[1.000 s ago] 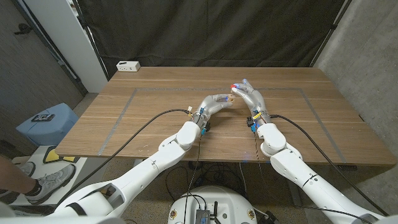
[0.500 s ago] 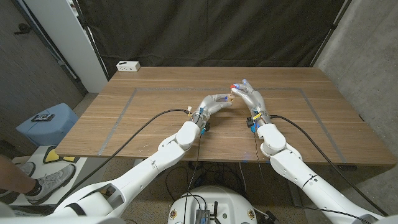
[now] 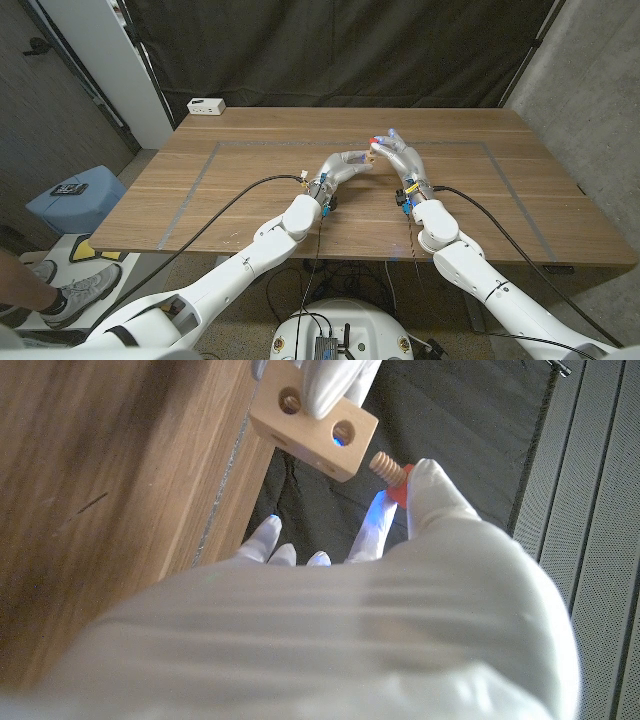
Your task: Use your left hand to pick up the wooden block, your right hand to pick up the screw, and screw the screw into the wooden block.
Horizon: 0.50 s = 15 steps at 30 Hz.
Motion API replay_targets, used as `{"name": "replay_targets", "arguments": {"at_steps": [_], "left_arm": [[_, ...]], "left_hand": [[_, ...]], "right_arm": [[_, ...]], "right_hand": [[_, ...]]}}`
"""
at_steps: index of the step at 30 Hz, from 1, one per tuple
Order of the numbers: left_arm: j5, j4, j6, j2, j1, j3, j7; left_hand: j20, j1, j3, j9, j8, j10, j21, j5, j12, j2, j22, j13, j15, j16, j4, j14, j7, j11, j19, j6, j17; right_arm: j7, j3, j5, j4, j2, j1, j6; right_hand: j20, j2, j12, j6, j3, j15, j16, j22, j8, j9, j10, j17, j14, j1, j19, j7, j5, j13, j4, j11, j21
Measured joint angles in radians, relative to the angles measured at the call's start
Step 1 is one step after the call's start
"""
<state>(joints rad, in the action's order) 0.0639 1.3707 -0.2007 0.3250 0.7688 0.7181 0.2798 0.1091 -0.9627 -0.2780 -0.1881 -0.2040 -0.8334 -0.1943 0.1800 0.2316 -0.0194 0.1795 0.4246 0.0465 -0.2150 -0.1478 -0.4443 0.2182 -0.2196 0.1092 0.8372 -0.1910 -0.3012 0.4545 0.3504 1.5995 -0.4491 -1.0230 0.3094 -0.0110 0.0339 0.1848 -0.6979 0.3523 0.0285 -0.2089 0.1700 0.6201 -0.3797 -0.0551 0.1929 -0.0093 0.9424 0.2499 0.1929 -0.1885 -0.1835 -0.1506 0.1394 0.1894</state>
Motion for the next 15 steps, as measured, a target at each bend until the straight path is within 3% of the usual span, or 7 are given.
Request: {"name": "replay_targets", "arguments": {"at_steps": [15], "left_arm": [[0.002,0.0,-0.001,0.001,0.0,-0.001,-0.001]], "left_hand": [[0.0,0.001,0.001,-0.001,0.001,0.0,0.0,0.0,0.0,-0.001,0.0,0.0,0.0,0.0,-0.001,0.0,-0.003,0.0,0.0,0.003,0.0]], "right_arm": [[0.006,0.003,0.001,-0.011,0.002,0.002,0.008]], "right_hand": [[0.0,0.0,0.0,0.0,-0.005,0.002,0.0,0.0,0.002,0.0,0.0,0.0,-0.002,0.0,0.0,0.0,0.0,0.0,-0.003,0.0,0.0]]}}
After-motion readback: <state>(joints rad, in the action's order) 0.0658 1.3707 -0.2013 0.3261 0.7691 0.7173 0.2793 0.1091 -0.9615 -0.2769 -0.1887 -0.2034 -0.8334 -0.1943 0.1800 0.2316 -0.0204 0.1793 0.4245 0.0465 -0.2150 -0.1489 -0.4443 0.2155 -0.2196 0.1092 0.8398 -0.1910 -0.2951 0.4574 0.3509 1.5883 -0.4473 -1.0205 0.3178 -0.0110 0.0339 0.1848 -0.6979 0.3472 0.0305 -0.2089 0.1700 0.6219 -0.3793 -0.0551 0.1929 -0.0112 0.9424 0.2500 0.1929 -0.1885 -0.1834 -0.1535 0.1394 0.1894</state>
